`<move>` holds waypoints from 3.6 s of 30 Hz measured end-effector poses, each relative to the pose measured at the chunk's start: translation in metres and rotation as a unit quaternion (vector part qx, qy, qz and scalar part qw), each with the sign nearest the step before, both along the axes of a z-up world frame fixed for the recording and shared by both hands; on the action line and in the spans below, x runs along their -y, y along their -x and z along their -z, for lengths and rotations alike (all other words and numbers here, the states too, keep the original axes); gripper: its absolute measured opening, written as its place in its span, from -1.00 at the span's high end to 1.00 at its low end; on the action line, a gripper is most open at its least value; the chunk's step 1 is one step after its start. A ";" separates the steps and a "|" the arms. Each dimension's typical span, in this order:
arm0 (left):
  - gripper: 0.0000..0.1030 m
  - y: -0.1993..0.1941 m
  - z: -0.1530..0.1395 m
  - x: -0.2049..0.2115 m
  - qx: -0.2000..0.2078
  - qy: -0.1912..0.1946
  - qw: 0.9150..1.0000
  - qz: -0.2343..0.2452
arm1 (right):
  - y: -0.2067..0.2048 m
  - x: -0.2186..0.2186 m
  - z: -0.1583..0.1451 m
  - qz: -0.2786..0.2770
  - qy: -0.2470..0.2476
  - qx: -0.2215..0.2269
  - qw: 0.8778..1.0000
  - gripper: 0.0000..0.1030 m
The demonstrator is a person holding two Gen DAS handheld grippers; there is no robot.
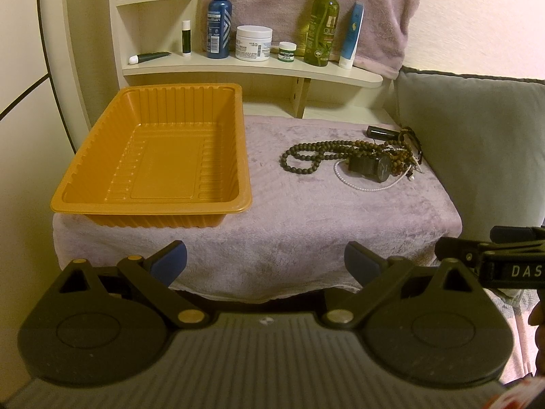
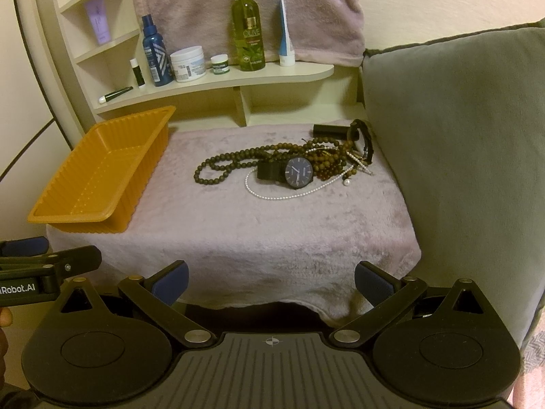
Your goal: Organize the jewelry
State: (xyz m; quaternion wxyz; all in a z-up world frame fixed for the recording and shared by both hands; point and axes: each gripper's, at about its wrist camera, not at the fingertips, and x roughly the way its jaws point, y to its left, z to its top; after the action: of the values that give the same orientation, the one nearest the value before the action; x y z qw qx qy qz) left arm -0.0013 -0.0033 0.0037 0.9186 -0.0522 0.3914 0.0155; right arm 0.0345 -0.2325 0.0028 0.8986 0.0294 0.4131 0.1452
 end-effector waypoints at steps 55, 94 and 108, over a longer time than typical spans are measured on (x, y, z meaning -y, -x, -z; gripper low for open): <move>-0.87 0.005 -0.006 -0.026 0.033 0.055 0.997 -0.042 | -0.001 -0.001 -0.002 0.008 -0.020 0.014 1.000 -0.99; 0.32 -0.037 0.080 -0.206 0.104 0.124 0.974 -0.159 | -0.060 -0.048 0.020 -0.035 0.047 0.033 0.998 -0.99; 0.75 -0.040 0.071 -0.192 0.099 0.089 0.979 -0.157 | -0.073 -0.054 0.027 -0.043 0.042 0.030 0.998 -0.99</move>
State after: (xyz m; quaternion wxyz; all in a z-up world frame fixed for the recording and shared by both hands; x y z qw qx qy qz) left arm 0.0388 0.1884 -0.0671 0.9308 -0.1955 0.2847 0.1195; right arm 0.1076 -0.1782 -0.0242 0.9037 -0.0304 0.3928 0.1674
